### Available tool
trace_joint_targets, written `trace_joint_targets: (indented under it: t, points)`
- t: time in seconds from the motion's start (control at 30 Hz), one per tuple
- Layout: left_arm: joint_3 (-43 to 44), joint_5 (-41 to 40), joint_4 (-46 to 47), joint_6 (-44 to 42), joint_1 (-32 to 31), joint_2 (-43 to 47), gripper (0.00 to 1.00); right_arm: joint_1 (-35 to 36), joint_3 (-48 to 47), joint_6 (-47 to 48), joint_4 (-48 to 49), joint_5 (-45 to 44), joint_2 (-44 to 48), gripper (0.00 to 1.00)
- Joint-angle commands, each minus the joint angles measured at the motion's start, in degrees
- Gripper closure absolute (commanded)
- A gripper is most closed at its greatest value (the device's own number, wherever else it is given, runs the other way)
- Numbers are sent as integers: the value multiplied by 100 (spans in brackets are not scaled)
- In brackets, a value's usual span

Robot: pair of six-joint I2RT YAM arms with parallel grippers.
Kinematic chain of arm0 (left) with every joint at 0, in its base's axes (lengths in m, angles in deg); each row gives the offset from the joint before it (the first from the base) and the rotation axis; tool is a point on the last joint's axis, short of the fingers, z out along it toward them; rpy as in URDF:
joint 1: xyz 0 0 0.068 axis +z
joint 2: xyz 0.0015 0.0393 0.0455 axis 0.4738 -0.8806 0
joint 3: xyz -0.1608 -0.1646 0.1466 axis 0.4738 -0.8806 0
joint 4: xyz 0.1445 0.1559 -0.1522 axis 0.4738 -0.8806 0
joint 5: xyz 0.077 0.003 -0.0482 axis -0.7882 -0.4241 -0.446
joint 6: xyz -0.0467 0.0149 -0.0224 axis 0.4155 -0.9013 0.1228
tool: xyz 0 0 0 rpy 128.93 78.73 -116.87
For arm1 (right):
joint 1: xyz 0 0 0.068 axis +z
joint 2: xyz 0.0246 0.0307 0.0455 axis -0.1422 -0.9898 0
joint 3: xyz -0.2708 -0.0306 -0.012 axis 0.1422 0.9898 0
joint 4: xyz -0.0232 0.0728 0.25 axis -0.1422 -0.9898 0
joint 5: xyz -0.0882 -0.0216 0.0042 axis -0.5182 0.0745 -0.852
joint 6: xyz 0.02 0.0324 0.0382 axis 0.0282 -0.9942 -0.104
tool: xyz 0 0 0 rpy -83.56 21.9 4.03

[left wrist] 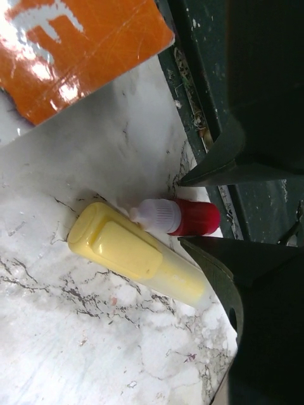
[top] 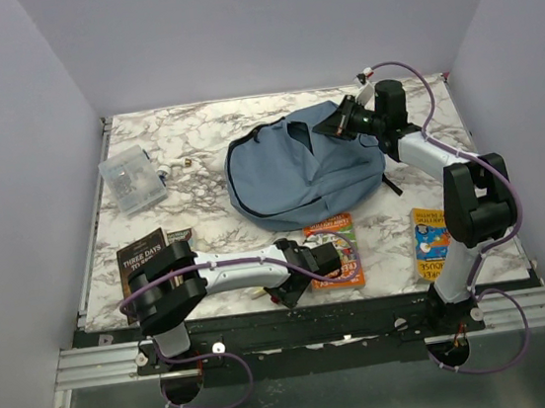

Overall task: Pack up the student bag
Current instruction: Pick up the stationery from the center of the board, then place the stationery in the student bag.

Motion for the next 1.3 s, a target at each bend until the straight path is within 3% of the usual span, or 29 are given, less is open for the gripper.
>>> trace_joint_targets:
  t: [0.0, 0.17, 0.37, 0.63, 0.8, 0.97, 1.1, 1.27]
  points:
    - [117, -53, 98, -70, -22, -98, 65, 55, -98, 36, 92, 24, 73, 99]
    - [168, -19, 92, -104, -22, 199, 74, 57, -98, 27, 106, 31, 88, 99]
    - [181, 206, 287, -269, 195, 1062, 76, 51, -98, 22, 110, 32, 88, 99]
    - [137, 1676, 1123, -340, 1646, 2401, 76, 60, -99, 27, 95, 27, 119, 100]
    - [60, 2763, 2080, 120, 2825, 2774, 72, 62, -90, 5, 122, 39, 121, 99]
    - [-17, 3483, 3462, 1365, 3884, 2569, 72, 56, -81, -33, 155, 75, 115, 99]
    - [288, 4410, 4289, 2506, 4553, 1712, 72, 64, -72, -65, 197, 102, 104, 99]
    - [1386, 5098, 4664, 3016, 4663, 461, 72, 63, -63, -79, 225, 116, 81, 99]
